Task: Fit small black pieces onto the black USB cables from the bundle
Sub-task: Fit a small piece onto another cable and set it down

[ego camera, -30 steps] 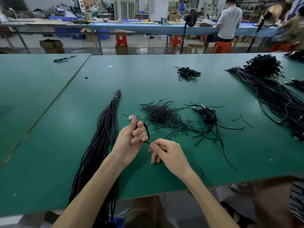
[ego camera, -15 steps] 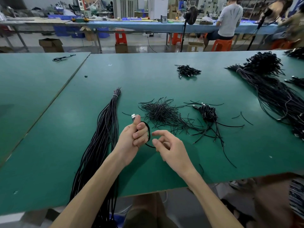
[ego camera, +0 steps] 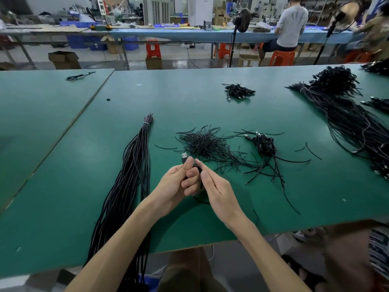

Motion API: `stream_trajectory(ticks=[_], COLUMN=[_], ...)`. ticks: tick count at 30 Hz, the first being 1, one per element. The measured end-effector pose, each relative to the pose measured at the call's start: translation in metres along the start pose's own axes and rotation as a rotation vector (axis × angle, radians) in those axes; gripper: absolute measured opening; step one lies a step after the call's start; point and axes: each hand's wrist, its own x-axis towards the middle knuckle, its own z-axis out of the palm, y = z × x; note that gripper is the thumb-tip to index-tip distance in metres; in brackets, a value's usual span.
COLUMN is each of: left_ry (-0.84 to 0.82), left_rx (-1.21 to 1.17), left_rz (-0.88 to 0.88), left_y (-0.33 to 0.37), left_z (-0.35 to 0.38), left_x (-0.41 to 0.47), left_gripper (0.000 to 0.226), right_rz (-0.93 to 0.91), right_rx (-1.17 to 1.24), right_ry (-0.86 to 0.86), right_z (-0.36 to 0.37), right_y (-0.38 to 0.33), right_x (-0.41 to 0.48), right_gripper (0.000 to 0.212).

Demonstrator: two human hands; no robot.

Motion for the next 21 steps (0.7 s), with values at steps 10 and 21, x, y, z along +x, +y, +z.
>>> stream_trajectory(ticks=[10,21], left_ry=[0.045,0.233], left_rx=[0.191,0.714], left_rz=[0.087,0.316], left_y=[-0.0052,-0.0054], left_z=[-0.0027,-0.0092], left_x=[0.0041,0.0078], left_gripper=[0.046,0.048], right_rz=[-0.04,-0.07], right_rx=[-0.023,-0.033], right_ry=[0.181,0.255], right_z=[-0.004,-0.0054], right_y=[0.0024,0.0037], right_x=[0.0018,0.0016], right_gripper=[0.031,0.028])
